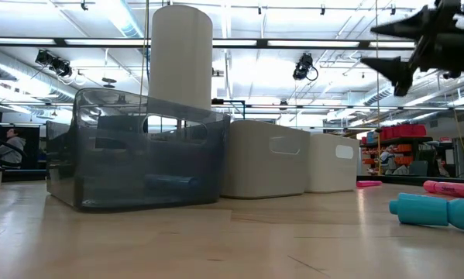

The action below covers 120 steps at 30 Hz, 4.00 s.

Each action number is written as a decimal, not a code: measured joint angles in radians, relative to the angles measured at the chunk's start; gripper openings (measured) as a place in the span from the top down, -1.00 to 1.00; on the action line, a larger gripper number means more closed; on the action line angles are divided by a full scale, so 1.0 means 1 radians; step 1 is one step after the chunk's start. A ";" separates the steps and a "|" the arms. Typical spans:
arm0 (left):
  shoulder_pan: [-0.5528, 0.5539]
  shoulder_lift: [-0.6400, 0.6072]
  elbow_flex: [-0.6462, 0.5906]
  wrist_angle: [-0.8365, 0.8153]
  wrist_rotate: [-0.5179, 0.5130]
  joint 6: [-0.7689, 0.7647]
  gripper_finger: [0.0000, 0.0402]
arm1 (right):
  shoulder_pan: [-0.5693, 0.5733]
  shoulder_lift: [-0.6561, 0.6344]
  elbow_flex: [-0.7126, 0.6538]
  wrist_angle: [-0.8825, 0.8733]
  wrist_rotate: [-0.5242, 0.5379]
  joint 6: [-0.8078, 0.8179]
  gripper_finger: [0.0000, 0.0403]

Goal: Pick & Place Markers
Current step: Put the purple pen into the white bin

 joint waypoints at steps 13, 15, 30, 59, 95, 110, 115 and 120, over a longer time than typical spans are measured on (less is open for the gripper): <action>0.063 -0.108 0.000 0.015 0.017 0.258 0.83 | 0.001 0.477 0.552 -0.255 -0.093 -0.114 -0.50; 0.086 -0.126 0.000 0.020 0.060 0.279 0.83 | 0.006 0.576 0.649 -0.293 -0.130 -0.127 -0.50; 0.146 -0.230 0.000 0.084 0.140 0.387 0.83 | 0.248 1.052 1.197 -0.273 -0.171 -0.283 -0.50; 0.104 -0.238 0.000 0.110 0.206 0.397 0.83 | 0.387 1.342 1.407 -0.258 -0.032 -0.372 -0.18; 0.106 -0.290 0.000 0.074 0.138 0.422 0.47 | 0.388 1.294 1.405 -0.313 -0.045 -0.336 0.91; 0.108 -0.361 0.000 -0.058 0.097 0.391 0.44 | 0.305 1.268 1.406 -0.740 0.056 0.005 0.91; 0.108 -0.361 0.000 -0.082 0.100 0.390 0.44 | 0.238 1.273 1.405 -0.829 0.050 0.116 0.91; 0.108 -0.361 0.000 -0.098 0.100 0.390 0.44 | 0.193 1.273 1.405 -0.930 0.043 0.201 0.91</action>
